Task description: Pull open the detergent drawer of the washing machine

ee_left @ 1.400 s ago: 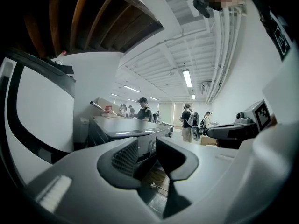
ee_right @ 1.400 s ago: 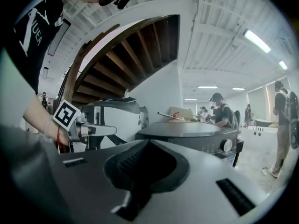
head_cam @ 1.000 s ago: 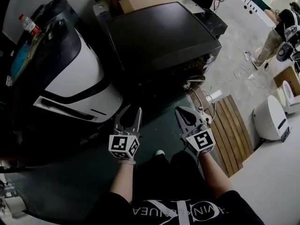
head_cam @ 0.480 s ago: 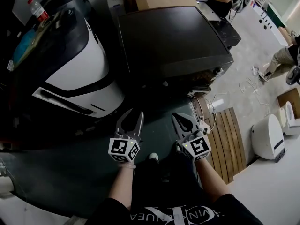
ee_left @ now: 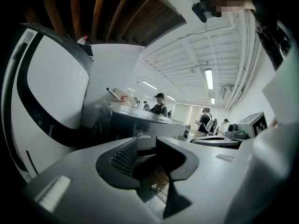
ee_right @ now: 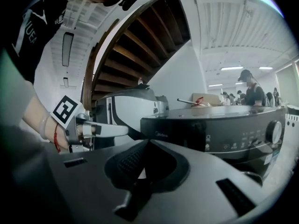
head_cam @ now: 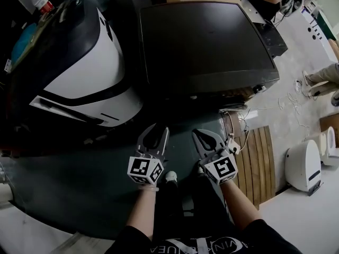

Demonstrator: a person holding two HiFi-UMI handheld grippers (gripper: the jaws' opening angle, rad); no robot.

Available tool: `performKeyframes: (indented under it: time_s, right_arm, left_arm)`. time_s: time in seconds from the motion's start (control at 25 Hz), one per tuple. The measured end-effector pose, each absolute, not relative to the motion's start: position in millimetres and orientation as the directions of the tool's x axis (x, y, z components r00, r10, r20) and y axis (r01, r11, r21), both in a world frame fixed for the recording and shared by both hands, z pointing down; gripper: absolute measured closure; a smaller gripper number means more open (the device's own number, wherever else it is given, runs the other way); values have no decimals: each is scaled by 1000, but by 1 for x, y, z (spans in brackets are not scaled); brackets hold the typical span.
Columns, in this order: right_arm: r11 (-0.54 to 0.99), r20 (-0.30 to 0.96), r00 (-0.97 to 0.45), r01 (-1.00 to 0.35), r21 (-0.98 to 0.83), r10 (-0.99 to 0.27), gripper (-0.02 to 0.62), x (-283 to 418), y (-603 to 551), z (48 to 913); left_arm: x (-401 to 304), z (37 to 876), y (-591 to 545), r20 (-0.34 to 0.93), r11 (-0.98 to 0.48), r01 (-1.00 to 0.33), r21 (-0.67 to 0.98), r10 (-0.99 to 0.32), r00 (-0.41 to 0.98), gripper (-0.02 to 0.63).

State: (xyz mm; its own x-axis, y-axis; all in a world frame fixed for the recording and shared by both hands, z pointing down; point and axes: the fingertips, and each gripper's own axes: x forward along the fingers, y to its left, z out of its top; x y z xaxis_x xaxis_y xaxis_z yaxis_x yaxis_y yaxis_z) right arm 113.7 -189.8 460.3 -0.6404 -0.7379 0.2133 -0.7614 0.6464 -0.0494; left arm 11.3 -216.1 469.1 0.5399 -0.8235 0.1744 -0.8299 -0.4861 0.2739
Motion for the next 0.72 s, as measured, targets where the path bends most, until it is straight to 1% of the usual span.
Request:
performKeyframes:
  time_s: [0.52,0.72]
  right_arm:
    - [641,190,-642,-764,-72,-743,583,110,-220,498]
    - [633,192,-642,-766,-113,-743,583,107,-225,517]
  left_arm:
    - [18,521,-247,196,-448,-838,310,-833,518,483]
    - [26,534,-258,164,-437,-796,418,-826,540,483]
